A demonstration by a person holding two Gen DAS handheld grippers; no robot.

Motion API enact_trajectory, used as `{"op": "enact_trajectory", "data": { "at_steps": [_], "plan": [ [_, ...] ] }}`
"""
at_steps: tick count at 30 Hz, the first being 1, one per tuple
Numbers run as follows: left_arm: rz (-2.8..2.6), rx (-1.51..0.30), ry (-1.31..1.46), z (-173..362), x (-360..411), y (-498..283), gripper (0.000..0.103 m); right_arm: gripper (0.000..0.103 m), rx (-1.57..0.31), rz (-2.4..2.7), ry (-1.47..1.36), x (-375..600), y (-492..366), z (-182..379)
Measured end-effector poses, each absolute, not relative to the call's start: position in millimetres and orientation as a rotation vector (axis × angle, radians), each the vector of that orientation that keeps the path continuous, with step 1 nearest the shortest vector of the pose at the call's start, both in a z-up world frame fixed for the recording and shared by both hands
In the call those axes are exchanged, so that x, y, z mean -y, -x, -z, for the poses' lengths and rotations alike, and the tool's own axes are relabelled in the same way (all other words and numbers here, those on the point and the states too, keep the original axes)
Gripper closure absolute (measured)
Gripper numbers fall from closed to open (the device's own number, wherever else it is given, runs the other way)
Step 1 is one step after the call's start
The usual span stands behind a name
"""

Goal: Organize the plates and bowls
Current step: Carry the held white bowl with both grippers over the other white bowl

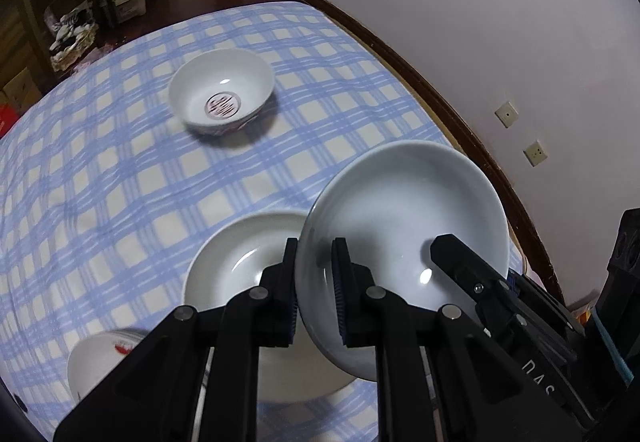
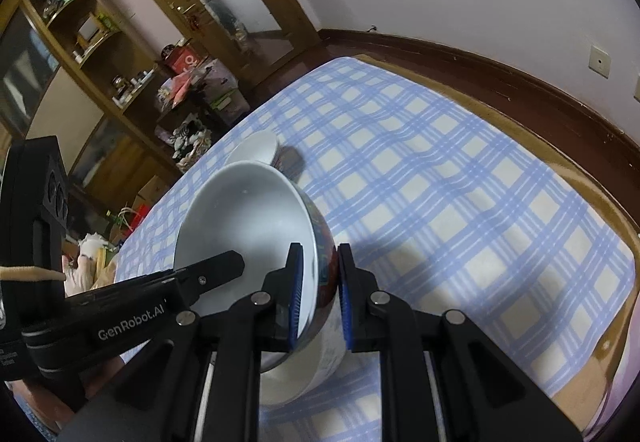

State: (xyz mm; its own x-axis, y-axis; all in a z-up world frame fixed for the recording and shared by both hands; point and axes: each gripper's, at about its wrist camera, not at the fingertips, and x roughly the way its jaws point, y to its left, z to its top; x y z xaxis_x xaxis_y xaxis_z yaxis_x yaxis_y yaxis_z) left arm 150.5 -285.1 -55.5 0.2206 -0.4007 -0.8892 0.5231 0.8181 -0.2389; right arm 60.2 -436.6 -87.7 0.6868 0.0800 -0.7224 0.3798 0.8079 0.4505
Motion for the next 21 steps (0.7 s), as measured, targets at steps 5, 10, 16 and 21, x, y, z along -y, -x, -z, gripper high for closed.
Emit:
{"op": "enact_trajectory", "data": {
  "at_steps": [5, 10, 16, 21],
  "plan": [
    [0.627, -1.209, -0.092, 64.6, 265.4, -143.5, 0.086, 0.085, -0.814, 0.167, -0.619, 422.3, -57.7, 91.1],
    [0.613, -1.211, -0.094, 72.4, 254.5, -138.3, 0.086, 0.085, -0.839, 0.152, -0.594, 412.9, -61.4, 97.7],
    [0.602, -1.247, -0.055, 87.3, 240.4, -138.7, 0.086, 0.085, -0.872, 0.139, -0.567, 402.0, -65.7, 106.9],
    [0.586, -1.275, -0.043, 100.0, 232.4, -140.8, 0.086, 0.085, -0.902, 0.136, -0.53, 392.4, -69.5, 116.3]
  ]
}}
